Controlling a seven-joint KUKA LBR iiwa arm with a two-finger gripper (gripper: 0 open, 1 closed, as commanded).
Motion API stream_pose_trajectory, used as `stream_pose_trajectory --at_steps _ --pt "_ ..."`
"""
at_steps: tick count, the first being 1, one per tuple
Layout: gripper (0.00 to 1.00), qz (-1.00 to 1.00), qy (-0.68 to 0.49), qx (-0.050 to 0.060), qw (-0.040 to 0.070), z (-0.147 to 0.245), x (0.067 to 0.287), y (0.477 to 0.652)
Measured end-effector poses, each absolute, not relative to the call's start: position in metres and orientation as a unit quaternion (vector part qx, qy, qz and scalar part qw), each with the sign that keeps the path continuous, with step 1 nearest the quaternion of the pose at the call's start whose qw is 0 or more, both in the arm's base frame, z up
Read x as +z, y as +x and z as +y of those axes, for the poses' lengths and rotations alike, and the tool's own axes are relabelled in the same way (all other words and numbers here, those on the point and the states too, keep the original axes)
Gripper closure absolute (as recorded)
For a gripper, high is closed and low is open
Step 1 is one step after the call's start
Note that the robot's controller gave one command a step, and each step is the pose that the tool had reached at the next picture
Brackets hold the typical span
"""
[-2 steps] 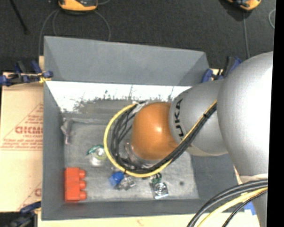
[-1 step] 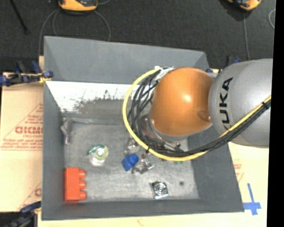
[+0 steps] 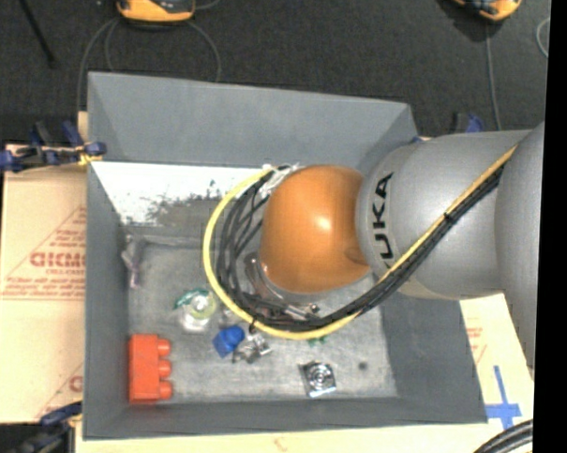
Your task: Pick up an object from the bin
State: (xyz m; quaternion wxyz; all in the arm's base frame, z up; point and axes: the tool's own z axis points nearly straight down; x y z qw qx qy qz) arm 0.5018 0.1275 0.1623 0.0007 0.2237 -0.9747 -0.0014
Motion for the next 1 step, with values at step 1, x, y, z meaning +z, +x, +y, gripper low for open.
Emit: stream_pose_trajectory --at_steps 1 --pt "1.00 -0.977 0.212 0.001 -0.006 0.1144 0.2677 0.5094"
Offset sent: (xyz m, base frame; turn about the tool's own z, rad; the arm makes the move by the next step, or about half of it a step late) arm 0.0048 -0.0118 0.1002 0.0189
